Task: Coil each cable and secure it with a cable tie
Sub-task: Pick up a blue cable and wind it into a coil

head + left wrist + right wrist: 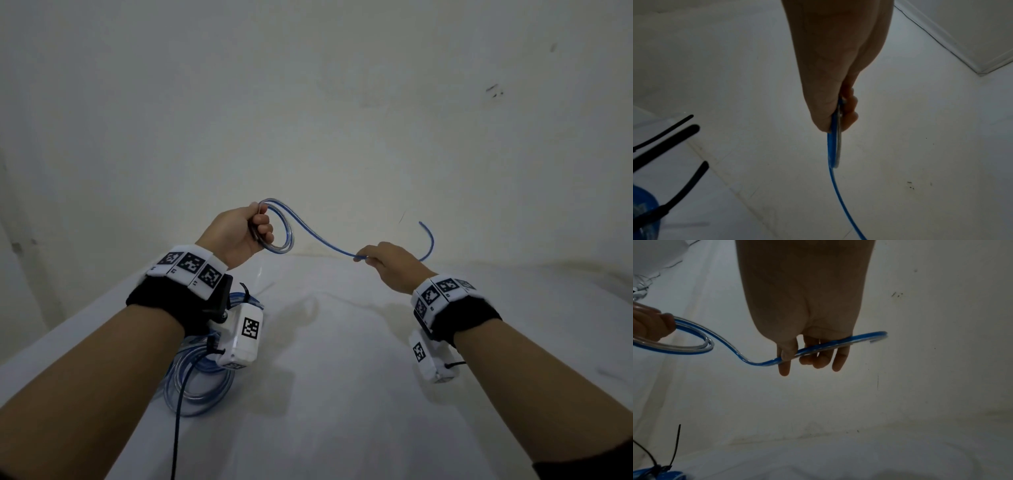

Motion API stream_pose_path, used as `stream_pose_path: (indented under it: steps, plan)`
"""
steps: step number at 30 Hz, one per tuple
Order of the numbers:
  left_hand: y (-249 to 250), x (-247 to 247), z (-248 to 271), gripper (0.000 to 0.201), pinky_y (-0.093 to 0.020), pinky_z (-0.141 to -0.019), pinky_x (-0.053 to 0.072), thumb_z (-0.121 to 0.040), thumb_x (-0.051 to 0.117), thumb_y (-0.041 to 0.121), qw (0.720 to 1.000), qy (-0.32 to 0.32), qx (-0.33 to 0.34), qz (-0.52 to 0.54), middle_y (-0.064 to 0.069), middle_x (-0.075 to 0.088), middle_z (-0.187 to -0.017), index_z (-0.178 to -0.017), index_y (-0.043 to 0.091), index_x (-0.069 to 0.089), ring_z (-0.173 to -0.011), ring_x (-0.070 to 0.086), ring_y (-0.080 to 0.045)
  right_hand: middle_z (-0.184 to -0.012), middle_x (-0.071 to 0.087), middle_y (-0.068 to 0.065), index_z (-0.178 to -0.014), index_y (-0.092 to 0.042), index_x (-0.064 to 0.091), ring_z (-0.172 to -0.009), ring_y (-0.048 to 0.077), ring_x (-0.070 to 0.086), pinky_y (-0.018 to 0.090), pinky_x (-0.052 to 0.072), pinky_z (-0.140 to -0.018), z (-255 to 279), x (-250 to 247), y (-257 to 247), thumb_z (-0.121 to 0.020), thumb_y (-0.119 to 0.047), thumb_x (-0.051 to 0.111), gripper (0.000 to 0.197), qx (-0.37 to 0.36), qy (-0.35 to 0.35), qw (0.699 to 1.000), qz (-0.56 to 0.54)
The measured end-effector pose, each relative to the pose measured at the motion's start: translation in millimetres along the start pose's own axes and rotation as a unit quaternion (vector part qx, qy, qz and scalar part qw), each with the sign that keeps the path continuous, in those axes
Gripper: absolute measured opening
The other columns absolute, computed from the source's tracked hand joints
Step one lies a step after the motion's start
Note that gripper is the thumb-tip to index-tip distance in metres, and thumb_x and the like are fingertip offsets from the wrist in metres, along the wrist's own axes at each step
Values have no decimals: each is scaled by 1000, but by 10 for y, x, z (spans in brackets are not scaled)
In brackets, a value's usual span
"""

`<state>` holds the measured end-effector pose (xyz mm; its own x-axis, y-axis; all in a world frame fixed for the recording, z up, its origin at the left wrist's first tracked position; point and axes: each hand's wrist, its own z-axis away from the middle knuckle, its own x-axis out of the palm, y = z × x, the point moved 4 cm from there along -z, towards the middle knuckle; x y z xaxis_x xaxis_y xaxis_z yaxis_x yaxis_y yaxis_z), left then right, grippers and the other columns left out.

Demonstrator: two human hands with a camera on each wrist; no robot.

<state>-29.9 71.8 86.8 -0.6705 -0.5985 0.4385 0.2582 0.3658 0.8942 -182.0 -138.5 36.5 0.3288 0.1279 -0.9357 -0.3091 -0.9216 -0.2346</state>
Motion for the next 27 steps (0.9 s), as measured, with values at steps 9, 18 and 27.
stream_pose_path:
  steps: [9,18,27]
  plan:
    - [-144,19,-55,36,-22,-58,35,-103,26,21,999,19,-18,29,6,40,-48,-75,13,48,-42,38,-9,-70,51,-7,-100,-17,59,-66,10,45,27,36,-71,166,-20,47,-97,-12,44,17,-3,30,994,-109]
    - [-444,432,-47,32,-17,-45,41,-101,27,7,971,11,43,-236,-4,39,-62,-74,11,43,-42,43,-8,-82,51,-20,-103,-19,68,-84,7,46,31,34,-90,135,-44,-228,-95,-15,50,20,-105,-28,987,-119]
    - [-773,666,43,32,-33,-71,51,-100,29,8,904,-139,15,-404,-11,63,-74,-82,2,56,-64,61,-20,-96,67,16,-97,-12,67,-94,28,61,40,46,-90,109,-158,-355,-94,-10,52,15,-134,8,950,-283]
